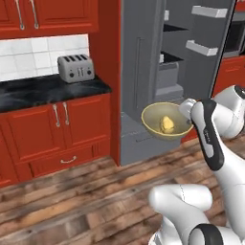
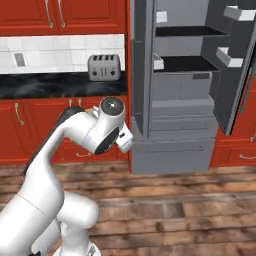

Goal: Move the glass cup from next to the sink to the open cabinet. Then, move the bowl with the potato to the fridge to clear the area for faucet cleaning.

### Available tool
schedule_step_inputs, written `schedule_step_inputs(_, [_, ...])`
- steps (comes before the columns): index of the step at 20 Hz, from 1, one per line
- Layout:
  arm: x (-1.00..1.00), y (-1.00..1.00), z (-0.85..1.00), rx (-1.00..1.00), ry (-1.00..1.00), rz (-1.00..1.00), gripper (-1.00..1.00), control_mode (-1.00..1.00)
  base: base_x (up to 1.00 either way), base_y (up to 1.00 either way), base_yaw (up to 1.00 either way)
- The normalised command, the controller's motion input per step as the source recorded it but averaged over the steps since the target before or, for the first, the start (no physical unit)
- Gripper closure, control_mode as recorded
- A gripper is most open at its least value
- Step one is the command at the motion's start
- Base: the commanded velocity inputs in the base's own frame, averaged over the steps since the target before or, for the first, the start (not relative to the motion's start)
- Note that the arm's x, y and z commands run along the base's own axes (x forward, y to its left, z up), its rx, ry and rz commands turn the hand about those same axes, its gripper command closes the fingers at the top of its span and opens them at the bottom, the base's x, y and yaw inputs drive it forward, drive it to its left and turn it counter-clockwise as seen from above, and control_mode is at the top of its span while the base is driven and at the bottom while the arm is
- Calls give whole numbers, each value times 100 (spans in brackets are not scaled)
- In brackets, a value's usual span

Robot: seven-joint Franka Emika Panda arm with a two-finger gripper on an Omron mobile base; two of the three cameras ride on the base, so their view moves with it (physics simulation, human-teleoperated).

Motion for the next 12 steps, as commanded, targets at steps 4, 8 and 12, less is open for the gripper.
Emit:
schedule_step_inputs(4, [0,0,0,0,0,0,100,100,100,-100,-42])
schedule_step_inputs(8, [0,0,0,0,0,0,100,100,100,-96,-39])
schedule_step_inputs(12, [0,0,0,0,0,0,100,100,100,-57,-13])
